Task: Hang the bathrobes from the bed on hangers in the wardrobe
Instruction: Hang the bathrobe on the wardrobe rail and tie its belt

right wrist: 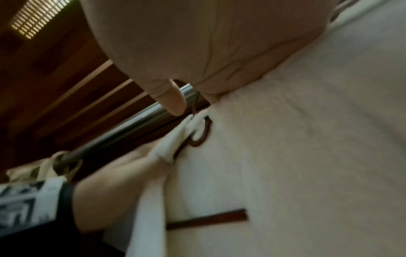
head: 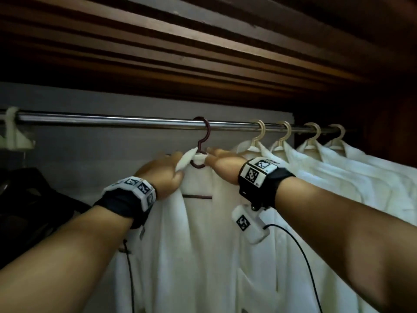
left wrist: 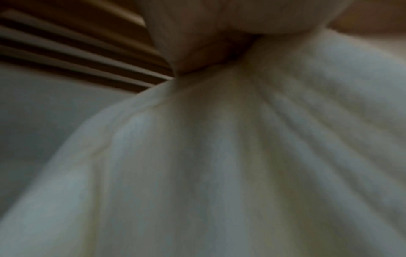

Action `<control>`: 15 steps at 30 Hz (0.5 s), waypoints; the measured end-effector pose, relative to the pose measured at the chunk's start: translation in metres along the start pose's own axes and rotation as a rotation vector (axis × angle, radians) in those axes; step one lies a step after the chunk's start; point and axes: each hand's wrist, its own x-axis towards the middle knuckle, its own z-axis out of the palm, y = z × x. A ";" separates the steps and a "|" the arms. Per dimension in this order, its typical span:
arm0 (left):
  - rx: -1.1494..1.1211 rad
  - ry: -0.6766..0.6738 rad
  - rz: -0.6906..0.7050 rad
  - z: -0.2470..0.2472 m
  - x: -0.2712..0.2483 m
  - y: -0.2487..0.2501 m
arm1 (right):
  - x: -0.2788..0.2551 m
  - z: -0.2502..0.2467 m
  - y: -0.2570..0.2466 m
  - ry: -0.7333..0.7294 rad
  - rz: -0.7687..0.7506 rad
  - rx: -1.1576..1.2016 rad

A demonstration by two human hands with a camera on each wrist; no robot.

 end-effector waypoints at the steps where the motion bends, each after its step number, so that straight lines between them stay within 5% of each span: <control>1: -0.033 0.038 -0.020 -0.004 0.000 -0.005 | 0.000 0.003 0.003 0.019 -0.023 0.011; 7: -0.236 0.224 -0.380 -0.026 0.014 -0.020 | -0.001 0.020 0.011 0.148 -0.080 -0.232; 11: -0.111 0.052 -0.255 0.003 0.016 0.021 | 0.002 0.026 0.018 0.258 -0.128 -0.291; 15: -0.358 0.061 -0.114 0.014 0.010 -0.003 | 0.007 0.031 0.038 0.330 -0.148 -0.310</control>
